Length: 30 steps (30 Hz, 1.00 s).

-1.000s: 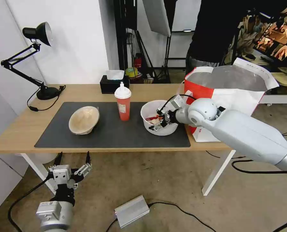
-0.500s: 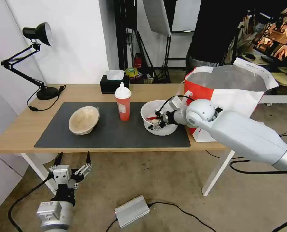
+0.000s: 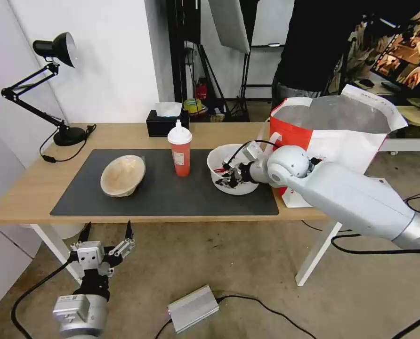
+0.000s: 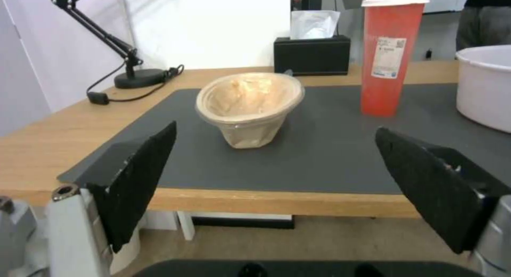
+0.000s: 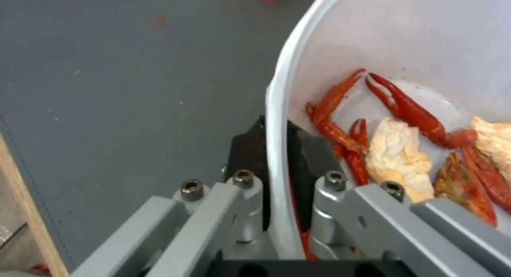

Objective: Pick up the trash from the table and place it into the takeout bag.

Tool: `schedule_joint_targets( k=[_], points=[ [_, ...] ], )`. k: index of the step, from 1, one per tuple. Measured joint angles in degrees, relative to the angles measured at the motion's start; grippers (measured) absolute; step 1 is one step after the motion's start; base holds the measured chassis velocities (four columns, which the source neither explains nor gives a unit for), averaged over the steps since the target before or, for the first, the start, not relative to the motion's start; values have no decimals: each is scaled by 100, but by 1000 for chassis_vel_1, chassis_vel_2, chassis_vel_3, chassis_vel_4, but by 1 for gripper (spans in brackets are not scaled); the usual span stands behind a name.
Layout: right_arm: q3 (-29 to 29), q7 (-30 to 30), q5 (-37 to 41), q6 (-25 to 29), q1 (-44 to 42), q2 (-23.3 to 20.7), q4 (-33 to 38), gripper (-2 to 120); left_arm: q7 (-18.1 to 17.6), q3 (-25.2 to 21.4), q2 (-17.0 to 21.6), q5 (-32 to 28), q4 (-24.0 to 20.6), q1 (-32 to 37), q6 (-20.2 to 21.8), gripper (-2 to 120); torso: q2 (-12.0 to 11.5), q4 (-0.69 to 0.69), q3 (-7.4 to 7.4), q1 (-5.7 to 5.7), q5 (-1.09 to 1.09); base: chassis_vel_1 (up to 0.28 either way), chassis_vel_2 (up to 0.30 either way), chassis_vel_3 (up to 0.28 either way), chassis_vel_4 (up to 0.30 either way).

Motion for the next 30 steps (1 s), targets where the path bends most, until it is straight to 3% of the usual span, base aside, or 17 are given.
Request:
schedule_joint_targets(
  k=[6, 9, 30],
  points=[
    [1, 20, 7, 0, -11, 43, -19, 9, -2, -3, -4, 1, -10, 5, -6, 100, 0, 0, 0, 0, 0, 0, 0, 0, 0],
    [2, 35, 10, 3, -22, 52, -20, 0, -2, -6, 1, 1, -13, 8, -7, 100, 0, 0, 0, 0, -1, 0, 0, 0, 0],
    [-41, 328, 325, 2, -75, -149, 500, 0, -8, -6, 16, -1, -11, 14, -15, 100, -1, 0, 0, 0, 1, 0, 0, 0, 0]
  ],
)
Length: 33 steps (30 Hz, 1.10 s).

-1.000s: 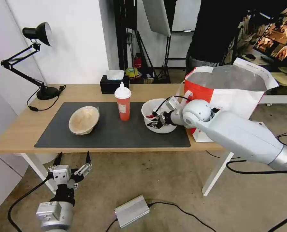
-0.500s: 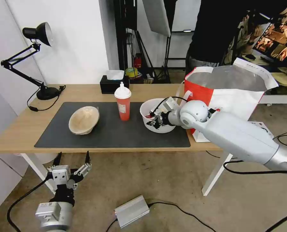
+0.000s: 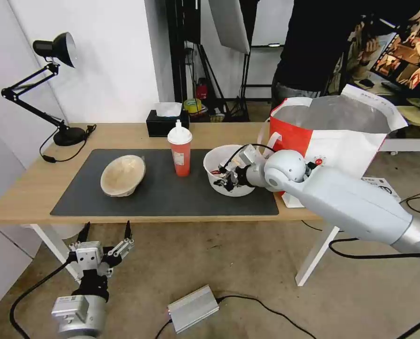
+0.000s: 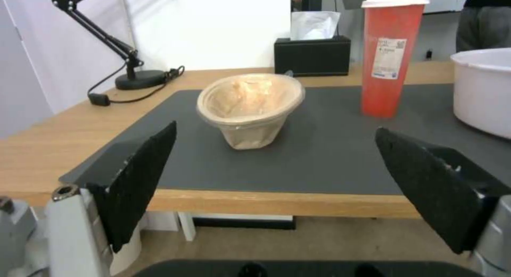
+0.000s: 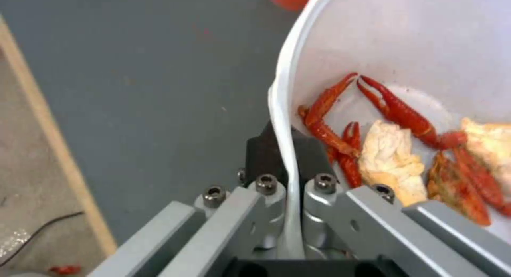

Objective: Pick up the trash from the table and place it into the takeout bag.

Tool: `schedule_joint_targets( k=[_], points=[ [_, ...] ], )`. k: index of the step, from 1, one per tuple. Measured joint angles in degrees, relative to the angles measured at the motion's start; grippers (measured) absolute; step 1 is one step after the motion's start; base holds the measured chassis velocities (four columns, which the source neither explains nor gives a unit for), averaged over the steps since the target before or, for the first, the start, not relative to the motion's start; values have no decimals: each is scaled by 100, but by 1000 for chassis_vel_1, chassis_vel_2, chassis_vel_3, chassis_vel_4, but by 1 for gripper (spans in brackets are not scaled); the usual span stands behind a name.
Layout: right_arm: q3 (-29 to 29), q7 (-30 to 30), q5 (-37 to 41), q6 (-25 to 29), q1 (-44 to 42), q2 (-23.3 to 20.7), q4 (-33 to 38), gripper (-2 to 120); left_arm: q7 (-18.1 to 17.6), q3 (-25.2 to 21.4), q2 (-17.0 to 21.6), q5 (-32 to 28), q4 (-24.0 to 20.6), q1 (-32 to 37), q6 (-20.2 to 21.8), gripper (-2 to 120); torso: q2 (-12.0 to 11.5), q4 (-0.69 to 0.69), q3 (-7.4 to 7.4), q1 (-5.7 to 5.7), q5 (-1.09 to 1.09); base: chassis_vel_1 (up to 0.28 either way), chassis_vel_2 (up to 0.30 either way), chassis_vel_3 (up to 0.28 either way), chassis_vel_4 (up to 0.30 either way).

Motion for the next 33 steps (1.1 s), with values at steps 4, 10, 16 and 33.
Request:
schedule_joint_targets(
  k=[4, 10, 16, 33],
  points=[
    [-43, 33, 47, -1, 79, -44, 118, 0, 0, -2, -3, 0, -2, 2, -2, 100, 0, 0, 0, 0, -1, 0, 0, 0, 0],
    [-57, 118, 189, -4, 147, -124, 294, 0, -1, -24, 5, -1, -10, 9, -4, 100, 0, 0, 0, 0, 0, 0, 0, 0, 0],
    [-57, 192, 358, -5, 198, -261, 594, 0, -3, -29, 13, -3, -12, 9, -5, 100, 0, 0, 0, 0, -1, 0, 0, 0, 0],
    [-170, 543, 811, -6, 348, -606, 1762, 0, -3, 7, -15, 2, -23, -15, -6, 100, 1, -1, 0, 0, -1, 0, 0, 0, 0]
  ],
)
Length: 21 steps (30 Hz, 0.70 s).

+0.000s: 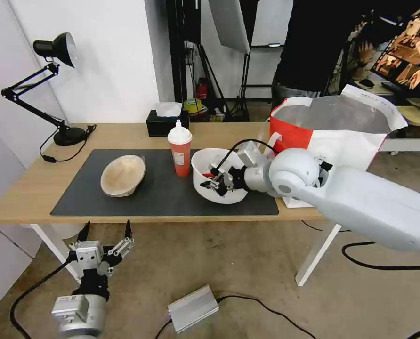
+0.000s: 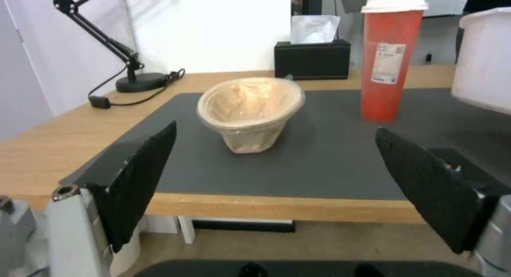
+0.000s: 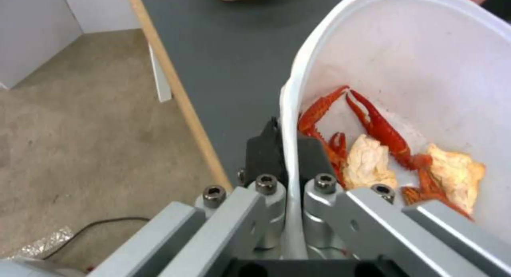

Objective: Pick up the trash from the table and place it into the takeout bag.

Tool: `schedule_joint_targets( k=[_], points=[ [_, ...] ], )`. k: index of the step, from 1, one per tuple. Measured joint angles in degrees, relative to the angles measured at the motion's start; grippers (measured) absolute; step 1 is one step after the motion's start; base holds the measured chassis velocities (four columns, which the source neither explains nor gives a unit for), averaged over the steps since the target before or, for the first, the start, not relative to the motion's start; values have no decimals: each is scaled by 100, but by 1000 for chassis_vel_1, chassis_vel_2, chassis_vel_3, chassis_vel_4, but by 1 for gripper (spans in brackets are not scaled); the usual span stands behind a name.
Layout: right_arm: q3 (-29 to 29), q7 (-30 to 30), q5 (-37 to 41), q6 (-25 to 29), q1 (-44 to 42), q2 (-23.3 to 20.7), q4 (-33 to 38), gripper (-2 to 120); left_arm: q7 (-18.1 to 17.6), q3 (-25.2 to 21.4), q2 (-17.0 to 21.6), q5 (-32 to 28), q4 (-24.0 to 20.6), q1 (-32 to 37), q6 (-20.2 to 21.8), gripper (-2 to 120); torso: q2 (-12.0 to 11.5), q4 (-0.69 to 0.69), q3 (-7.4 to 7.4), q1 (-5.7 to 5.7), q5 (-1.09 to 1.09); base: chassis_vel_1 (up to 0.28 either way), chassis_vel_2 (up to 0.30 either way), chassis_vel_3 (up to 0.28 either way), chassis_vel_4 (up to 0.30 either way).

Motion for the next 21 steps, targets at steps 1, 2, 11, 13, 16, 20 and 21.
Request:
schedule_joint_targets(
  k=[1, 2, 11, 13, 16, 20, 21],
  points=[
    [-14, 1, 2, 0, 17, -8, 32, 0, 0, 0, -1, 0, -2, 2, 0, 100, 0, 0, 0, 0, 0, 0, 0, 0, 0],
    [-25, 2, 2, 0, 31, -10, 53, 0, 0, 0, -1, 0, -3, 3, 0, 100, 0, 0, 0, 0, 0, 0, 0, 0, 0],
    [-101, 15, 15, 0, 171, -52, 301, 0, 0, -2, 8, 2, -3, -5, 0, 100, 0, 0, 0, 0, 0, 0, 0, 0, 0],
    [-122, 16, 23, 0, 216, -71, 357, 0, 1, -2, 11, 2, -2, -6, 0, 100, 0, 0, 0, 0, 0, 0, 0, 0, 0],
    [-216, 17, 63, 0, 449, -144, 508, 0, 1, -2, 16, 2, 3, -8, 0, 100, 0, 0, 0, 0, 0, 0, 0, 0, 0],
    [-266, 12, 148, 0, 714, -210, 639, 0, 1, 0, 20, 2, 14, -9, 0, 100, 0, 0, 0, 0, 0, 0, 0, 0, 0],
    [-287, 8, 174, 0, 829, -230, 679, 0, 2, 3, 20, 2, 19, -11, 0, 100, 0, 0, 0, 0, 0, 0, 0, 0, 0]
  ],
)
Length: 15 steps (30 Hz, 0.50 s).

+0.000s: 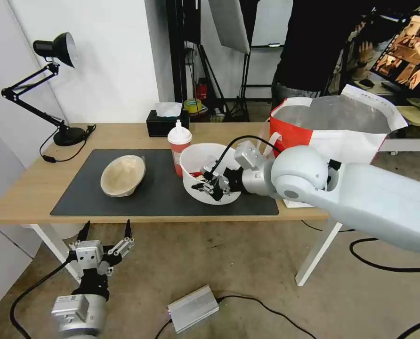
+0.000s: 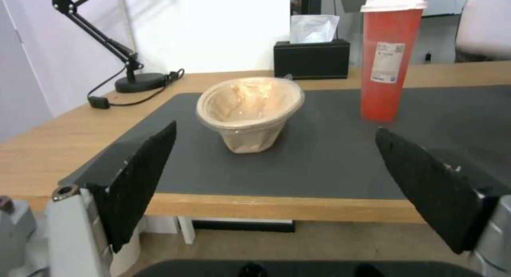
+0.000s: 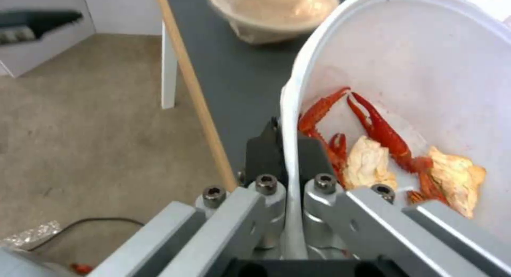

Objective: Pick up the trash from the table and place it into the takeout bag.

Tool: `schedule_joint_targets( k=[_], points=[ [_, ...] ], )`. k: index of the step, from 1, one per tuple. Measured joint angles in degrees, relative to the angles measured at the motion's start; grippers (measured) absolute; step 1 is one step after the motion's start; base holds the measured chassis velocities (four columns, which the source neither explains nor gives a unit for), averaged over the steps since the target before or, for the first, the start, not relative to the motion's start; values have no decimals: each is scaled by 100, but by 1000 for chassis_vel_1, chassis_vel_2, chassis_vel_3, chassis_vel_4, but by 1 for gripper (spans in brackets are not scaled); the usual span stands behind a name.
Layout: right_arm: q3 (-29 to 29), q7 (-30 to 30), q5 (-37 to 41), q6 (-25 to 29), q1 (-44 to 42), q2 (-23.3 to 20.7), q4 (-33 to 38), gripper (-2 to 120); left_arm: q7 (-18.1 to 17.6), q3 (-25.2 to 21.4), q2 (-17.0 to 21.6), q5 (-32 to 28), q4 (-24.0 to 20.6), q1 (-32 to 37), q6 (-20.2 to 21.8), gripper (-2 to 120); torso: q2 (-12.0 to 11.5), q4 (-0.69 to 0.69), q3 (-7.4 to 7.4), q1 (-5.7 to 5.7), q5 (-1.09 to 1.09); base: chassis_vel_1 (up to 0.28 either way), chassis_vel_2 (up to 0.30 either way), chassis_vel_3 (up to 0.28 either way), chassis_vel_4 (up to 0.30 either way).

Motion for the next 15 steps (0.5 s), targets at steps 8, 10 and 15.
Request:
schedule_joint_targets(
  k=[8, 10, 15],
  points=[
    [-163, -28, 269, 0, 597, -125, 183, 0, 0, 13, -12, 4, 8, -3, -32, 100, 0, 0, 0, 0, 0, 0, 0, 0, 0],
    [-185, -39, 333, 0, 733, -153, 240, 0, 0, 15, -13, 7, 10, -4, -56, 100, 0, 0, 0, 0, 0, 0, 0, 0, 0],
    [-186, -131, 384, 0, 969, -201, 230, 0, 1, 14, -10, 13, 23, -5, -77, 100, 0, 0, 0, 0, 0, 0, 0, 0, 0]
  ],
)
